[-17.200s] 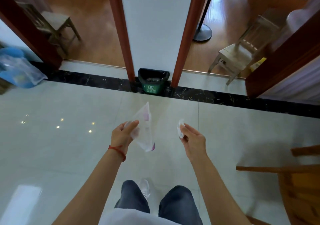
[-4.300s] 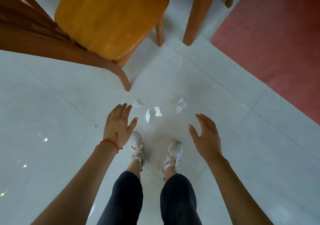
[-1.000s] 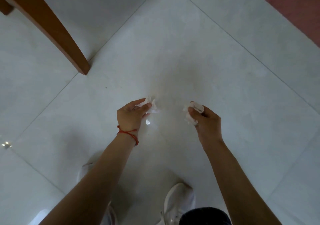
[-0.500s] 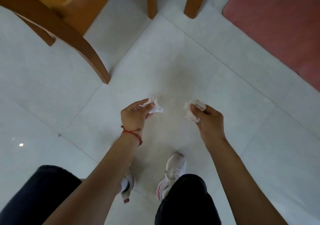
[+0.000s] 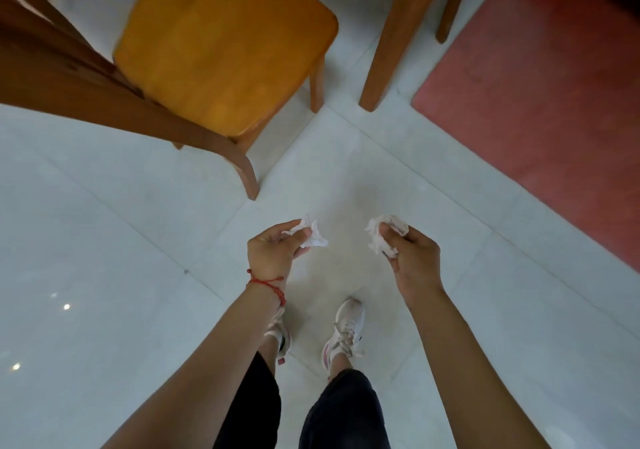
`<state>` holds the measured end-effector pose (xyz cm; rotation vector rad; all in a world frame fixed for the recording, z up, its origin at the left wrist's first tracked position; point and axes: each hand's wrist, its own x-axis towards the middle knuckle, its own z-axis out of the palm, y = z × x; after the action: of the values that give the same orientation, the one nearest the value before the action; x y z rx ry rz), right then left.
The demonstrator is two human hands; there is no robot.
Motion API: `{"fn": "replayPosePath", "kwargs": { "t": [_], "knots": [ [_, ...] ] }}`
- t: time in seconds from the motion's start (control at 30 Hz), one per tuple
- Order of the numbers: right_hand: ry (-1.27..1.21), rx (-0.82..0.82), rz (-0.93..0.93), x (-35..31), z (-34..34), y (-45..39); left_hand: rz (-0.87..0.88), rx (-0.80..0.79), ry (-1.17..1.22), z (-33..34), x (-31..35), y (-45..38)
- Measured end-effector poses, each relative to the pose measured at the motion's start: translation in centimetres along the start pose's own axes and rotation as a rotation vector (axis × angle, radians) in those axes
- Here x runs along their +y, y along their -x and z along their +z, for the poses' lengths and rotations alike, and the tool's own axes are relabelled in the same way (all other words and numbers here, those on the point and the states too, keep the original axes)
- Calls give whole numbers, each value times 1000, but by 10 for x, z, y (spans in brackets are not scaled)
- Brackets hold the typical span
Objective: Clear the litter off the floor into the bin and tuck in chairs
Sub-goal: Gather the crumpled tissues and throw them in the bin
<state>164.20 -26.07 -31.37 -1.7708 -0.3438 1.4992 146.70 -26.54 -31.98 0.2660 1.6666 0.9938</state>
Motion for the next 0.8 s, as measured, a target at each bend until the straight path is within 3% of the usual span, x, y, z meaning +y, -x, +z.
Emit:
{"fn": "replayPosePath", "kwargs": {
  "t": [0.5, 0.8],
  "knots": [
    [-88, -142, -53, -110, 19, 134, 109, 80, 116, -35, 93, 128],
    [93, -331, -20, -114, 57, 167, 163, 309, 329, -90, 98, 174]
  ]
}}
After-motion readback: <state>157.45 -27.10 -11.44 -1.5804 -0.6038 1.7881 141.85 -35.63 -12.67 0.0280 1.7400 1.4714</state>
